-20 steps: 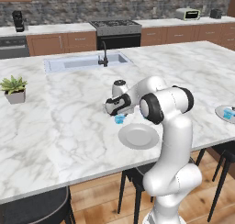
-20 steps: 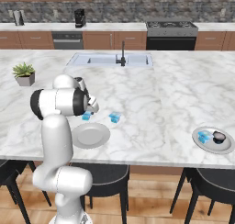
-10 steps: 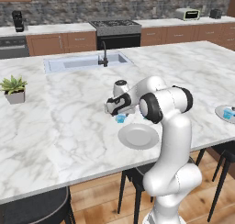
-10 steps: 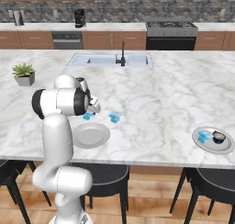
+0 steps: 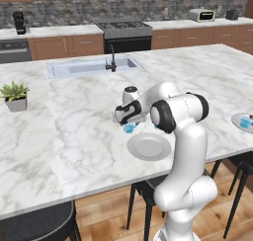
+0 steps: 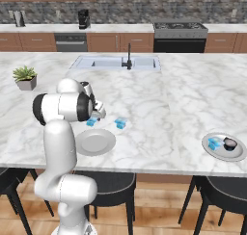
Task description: Place two yogurt containers on each plate.
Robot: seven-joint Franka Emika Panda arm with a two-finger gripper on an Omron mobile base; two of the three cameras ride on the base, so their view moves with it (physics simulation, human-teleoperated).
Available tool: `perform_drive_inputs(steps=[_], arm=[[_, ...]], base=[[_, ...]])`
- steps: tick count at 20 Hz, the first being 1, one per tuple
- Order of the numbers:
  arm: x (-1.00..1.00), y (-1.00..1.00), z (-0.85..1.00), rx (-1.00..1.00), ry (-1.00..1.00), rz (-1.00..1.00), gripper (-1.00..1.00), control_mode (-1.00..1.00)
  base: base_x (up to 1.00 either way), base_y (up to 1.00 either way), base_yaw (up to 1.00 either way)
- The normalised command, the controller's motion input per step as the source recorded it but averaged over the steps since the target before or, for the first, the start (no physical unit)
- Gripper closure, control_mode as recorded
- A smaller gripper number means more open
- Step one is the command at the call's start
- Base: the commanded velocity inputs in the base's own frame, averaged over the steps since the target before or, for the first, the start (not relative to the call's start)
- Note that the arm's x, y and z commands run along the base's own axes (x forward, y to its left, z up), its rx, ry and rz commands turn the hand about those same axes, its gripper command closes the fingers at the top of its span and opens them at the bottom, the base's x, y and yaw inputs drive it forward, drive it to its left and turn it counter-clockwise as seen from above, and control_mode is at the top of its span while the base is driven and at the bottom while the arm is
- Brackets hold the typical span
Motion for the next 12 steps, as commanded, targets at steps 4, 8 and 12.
perform_drive_inputs(steps=[4, 8, 12], arm=[[-0.07, 0.0, 0.0, 0.0, -0.04, 0.03, -1.0, -1.0], [-0.12, 0.0, -0.02, 0.0, -0.01, 0.02, -1.0, -1.0], [-0.11, 0.0, -0.09, 0.0, 0.0, 0.02, -1.0, -1.0]], base=[[0.0, 0.0, 0.0], [0.0, 0.0, 0.0], [0.0, 0.0, 0.0]])
